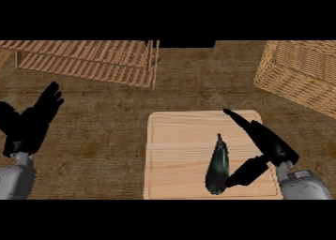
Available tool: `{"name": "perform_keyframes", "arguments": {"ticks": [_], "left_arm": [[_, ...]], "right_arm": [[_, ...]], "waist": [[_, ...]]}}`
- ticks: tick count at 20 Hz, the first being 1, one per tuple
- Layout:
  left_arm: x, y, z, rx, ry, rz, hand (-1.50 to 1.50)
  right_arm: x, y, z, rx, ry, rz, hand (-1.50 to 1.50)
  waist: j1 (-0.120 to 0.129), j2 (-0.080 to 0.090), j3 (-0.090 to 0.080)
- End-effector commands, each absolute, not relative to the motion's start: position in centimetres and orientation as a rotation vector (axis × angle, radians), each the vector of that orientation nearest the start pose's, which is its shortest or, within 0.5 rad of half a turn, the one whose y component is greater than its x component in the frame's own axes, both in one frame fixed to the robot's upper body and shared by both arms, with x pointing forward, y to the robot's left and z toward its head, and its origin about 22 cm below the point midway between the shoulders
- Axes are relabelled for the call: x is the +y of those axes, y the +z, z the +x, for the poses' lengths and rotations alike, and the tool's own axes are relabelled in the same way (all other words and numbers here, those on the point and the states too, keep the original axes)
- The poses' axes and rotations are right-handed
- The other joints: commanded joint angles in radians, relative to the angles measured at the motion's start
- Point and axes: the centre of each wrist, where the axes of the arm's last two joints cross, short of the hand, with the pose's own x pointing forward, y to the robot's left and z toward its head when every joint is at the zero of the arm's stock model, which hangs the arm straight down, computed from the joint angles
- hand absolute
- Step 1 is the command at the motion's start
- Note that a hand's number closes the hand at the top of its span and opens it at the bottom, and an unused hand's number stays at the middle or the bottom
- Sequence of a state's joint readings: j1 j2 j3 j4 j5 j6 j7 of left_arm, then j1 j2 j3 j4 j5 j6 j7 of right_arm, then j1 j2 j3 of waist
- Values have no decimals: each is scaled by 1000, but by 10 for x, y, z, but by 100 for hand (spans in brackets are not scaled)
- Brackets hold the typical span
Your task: Pick the eggplant from the cutting board and place it in the basket
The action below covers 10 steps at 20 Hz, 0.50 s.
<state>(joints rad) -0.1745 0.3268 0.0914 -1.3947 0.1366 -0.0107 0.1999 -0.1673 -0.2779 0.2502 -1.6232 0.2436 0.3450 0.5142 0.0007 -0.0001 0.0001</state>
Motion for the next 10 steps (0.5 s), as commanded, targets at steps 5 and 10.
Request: {"name": "perform_keyframes", "arguments": {"ticks": [5, 10], "left_arm": [[299, 44, 290, -1386, -69, 186, 0], [310, 29, 289, -1386, -72, 201, 0]], "right_arm": [[-225, 43, 255, -1123, 866, -163, -150], [-229, 41, 248, -1165, 864, -79, -150]], "waist": [[-1, -1, 0], [-3, 0, 0]]}}
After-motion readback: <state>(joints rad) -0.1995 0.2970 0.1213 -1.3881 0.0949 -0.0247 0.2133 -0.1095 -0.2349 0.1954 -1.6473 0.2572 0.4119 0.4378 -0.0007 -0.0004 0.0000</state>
